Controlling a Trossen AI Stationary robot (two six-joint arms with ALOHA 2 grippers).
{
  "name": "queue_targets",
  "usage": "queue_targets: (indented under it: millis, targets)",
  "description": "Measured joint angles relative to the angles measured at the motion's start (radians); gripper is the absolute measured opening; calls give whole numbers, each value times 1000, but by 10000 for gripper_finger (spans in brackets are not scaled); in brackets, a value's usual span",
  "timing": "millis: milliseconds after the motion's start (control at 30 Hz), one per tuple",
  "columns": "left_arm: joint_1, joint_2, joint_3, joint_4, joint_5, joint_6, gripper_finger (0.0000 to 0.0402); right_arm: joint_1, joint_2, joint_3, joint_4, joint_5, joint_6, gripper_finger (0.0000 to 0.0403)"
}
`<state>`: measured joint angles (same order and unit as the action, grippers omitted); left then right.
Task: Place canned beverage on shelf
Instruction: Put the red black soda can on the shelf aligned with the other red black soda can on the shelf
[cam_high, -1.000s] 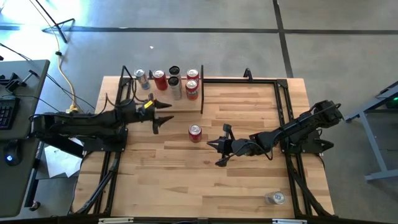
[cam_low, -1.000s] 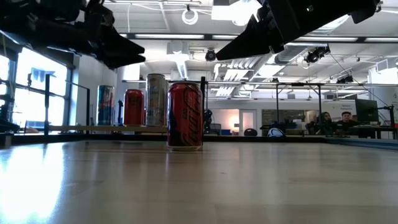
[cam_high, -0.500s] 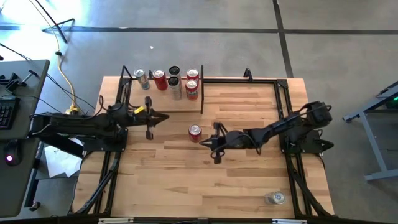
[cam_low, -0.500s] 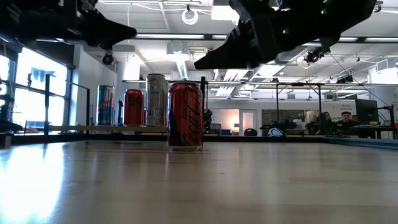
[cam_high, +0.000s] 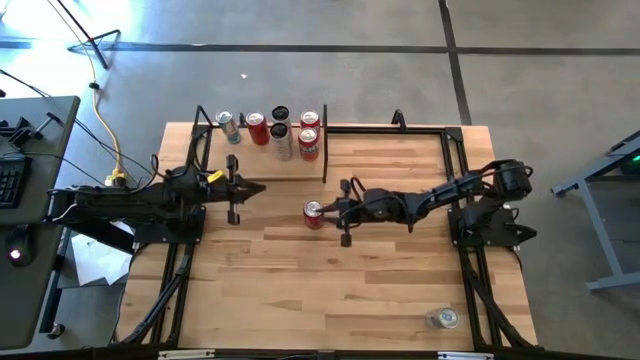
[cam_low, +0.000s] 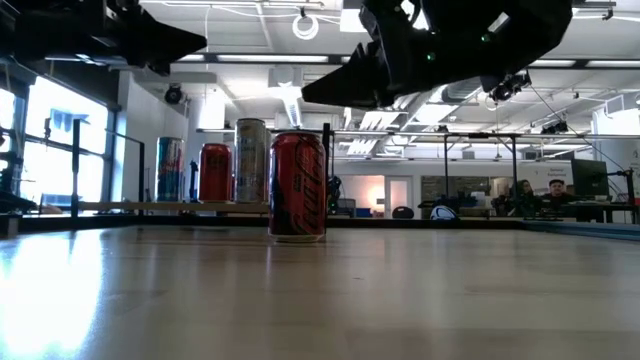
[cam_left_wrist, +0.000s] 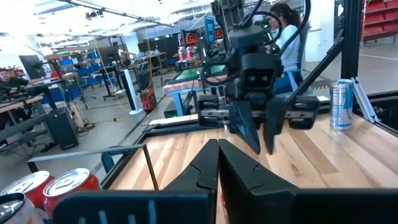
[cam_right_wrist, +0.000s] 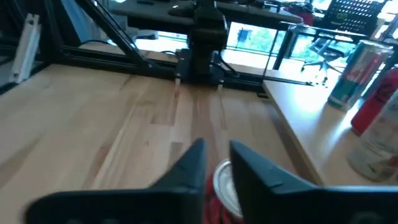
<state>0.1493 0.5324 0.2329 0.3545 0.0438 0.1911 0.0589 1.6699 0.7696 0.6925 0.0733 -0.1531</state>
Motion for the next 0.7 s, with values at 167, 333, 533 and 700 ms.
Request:
queue_targets:
  millis: [167, 333, 533, 700]
  targets:
    - [0, 6, 0, -3, 24, -14, 1, -11, 0, 1, -45, -4, 22, 174]
    - [0, 7, 0, -3, 33, -14, 1, -49, 0, 1, -52, -3, 35, 281]
    - [0, 7, 0, -15, 33, -15, 1, -99, 18, 1, -27, -77, 84, 306]
    - [0, 7, 0, -21, 33, -15, 1, -117, 93, 33, -13, -91, 127, 307]
